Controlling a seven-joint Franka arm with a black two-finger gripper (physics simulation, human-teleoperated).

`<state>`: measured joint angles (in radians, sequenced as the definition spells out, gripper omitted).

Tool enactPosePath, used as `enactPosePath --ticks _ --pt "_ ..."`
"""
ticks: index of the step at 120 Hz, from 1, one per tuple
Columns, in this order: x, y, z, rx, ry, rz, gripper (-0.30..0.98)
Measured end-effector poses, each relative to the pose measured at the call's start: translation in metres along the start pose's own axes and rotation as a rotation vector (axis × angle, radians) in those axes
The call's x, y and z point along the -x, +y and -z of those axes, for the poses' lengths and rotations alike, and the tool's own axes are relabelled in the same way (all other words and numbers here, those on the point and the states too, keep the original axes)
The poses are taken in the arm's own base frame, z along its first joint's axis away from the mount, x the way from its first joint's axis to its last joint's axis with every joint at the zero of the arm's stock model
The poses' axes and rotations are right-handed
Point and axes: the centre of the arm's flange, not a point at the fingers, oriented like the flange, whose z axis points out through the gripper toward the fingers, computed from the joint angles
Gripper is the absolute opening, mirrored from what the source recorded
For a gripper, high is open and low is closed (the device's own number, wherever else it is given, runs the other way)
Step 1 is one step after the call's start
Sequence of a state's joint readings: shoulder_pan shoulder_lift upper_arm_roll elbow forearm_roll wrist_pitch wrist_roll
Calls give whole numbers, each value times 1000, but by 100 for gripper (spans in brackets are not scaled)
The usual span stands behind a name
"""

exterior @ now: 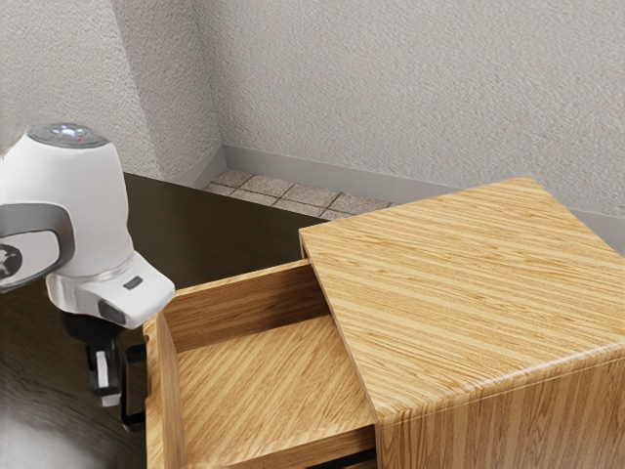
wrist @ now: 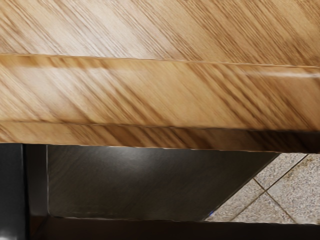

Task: Push the drawer handle with one arm to close the drawer

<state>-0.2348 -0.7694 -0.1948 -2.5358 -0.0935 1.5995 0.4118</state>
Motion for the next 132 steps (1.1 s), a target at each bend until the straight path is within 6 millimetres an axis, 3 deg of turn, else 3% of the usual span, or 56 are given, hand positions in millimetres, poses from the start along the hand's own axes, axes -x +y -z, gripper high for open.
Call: enactPosePath --ticks 22,40,57,96,132 --pt "-30 0 9 -1 16 -24 -10" --pt "-59 -5 5 23 27 -36 -10" --pt "-85 0 19 13 66 -64 -10" --pt "-130 -10 28 24 120 -78 -10" --pt "-175 -4 37 29 159 -111 -10"
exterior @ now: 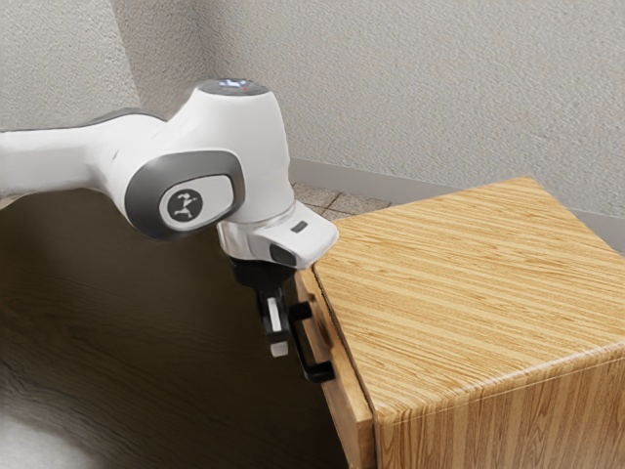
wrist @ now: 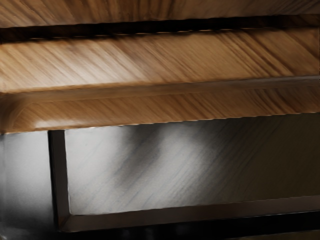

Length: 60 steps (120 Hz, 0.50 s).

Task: Push the drawer handle with one arm to close the drawer

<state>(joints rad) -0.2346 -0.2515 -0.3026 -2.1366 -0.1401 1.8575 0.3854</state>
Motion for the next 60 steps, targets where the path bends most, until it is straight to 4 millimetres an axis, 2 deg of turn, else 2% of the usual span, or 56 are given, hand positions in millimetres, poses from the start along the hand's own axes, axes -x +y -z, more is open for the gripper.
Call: enactPosePath --ticks 16,36,42,48,60 --pt "-19 6 6 -3 24 -22 -10" --pt "-18 5 2 -9 20 -13 -10" --pt "-12 8 5 -14 24 -7 -10" --pt "2 10 14 -26 34 7 -10" --pt "44 -5 49 -59 53 93 -10"
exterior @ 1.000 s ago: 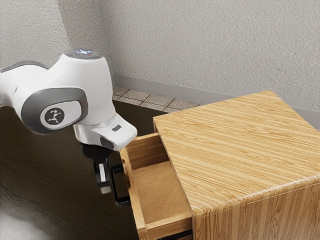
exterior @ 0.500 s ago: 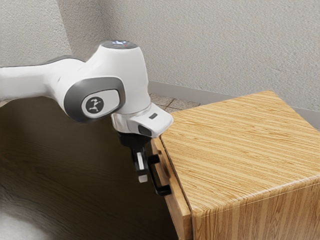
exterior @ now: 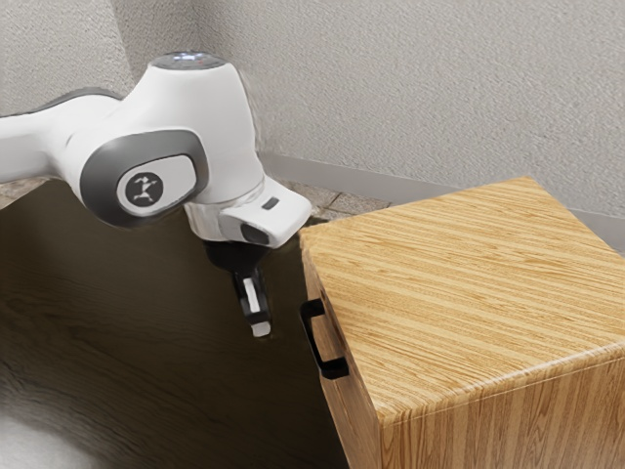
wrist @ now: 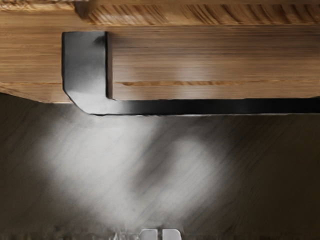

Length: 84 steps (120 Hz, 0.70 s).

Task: Push the drawer handle with one arm to close the drawer

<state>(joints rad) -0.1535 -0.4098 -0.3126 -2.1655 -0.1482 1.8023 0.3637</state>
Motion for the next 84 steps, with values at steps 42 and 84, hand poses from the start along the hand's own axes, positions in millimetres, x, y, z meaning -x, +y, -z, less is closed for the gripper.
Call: enactPosePath --ticks 42,84 --pt "29 -185 98 -11 -46 284 18" --pt "31 -244 91 -46 -62 423 59"
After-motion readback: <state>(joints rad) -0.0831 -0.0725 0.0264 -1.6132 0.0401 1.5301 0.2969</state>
